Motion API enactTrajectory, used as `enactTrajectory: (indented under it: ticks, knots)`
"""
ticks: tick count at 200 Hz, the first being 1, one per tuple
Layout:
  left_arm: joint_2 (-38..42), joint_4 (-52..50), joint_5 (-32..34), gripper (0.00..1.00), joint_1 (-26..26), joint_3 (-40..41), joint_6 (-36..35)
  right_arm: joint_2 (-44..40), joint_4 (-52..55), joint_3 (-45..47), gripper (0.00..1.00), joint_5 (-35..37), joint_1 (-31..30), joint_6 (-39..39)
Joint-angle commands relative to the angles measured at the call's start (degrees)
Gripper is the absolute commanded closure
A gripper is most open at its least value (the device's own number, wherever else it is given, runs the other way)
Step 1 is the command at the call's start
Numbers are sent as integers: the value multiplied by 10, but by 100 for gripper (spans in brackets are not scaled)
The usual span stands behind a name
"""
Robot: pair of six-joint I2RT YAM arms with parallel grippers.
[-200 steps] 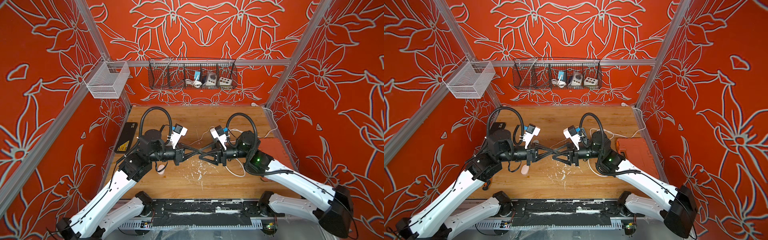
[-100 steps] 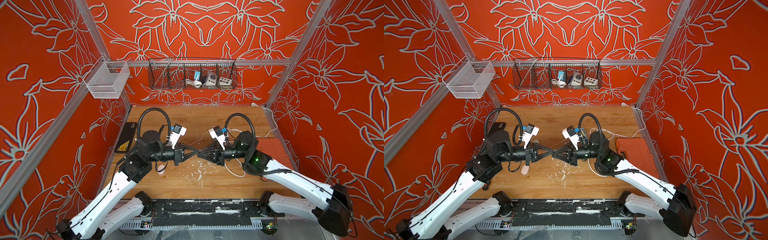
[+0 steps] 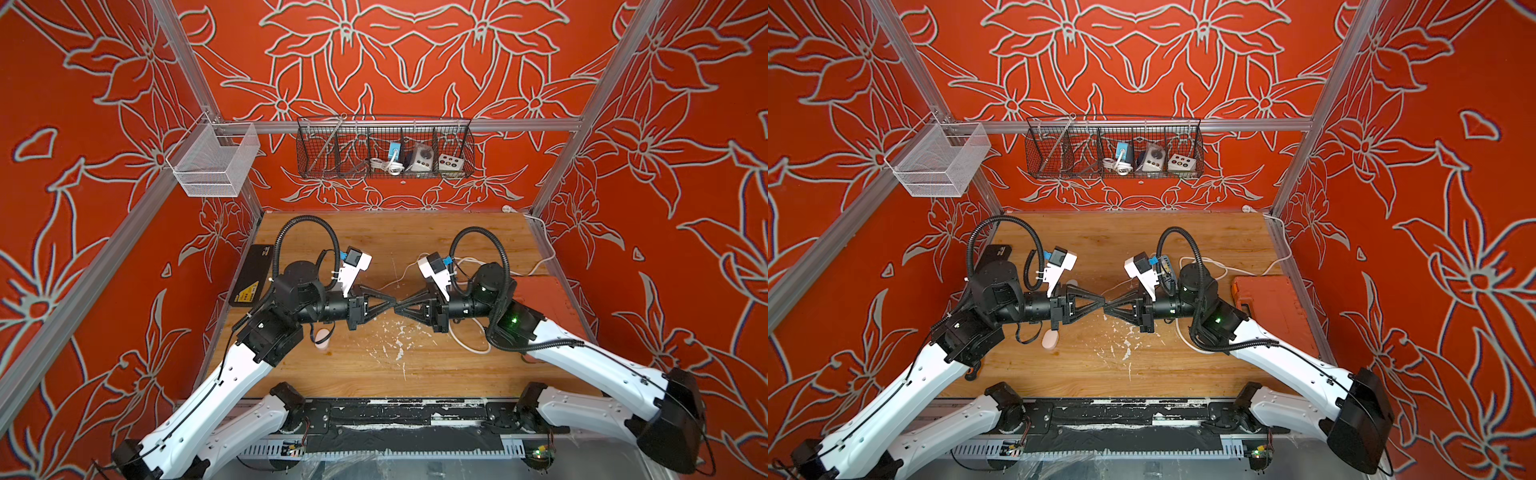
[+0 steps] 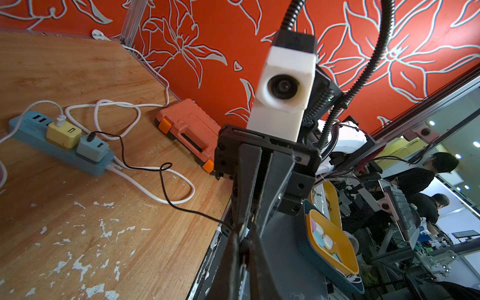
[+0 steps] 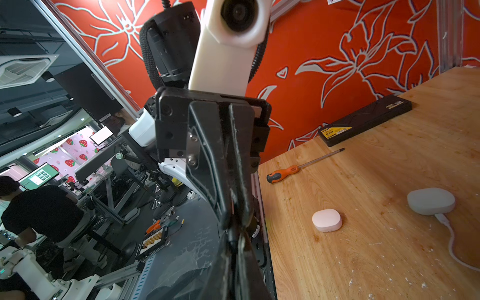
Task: Charge the bluetooth headset
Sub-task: Adjust the charging cable, then pick up the bluetooth headset from the center of the board.
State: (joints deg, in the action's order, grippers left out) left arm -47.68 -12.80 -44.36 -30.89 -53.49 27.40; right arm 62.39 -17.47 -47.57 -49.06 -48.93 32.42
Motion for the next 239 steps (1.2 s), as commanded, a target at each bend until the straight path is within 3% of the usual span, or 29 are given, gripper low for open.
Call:
enactTrajectory:
  ticks: [1,12,41,91,117,140,166,239]
  knots:
    - [12,2,8,74,6,0,-3,-11,43,-18,100,13,-3,-27]
    - [15,-7,24,61,10,-2,-3,-11,81,-28,100,17,-3,-47]
    - [31,-42,89,41,27,-9,4,-15,158,-34,100,40,-2,-89]
    - [21,-225,305,26,47,-40,30,-23,195,-28,100,69,1,-115]
    - [-12,-345,405,21,67,-50,78,-20,206,-29,100,73,2,-121]
    - [-40,-413,435,21,104,-33,135,-20,209,-28,100,83,2,-121]
    - [-64,-425,415,21,153,9,192,-22,205,-20,99,89,3,-116]
    - [-82,-394,409,19,176,130,339,-17,169,-1,99,87,3,-100]
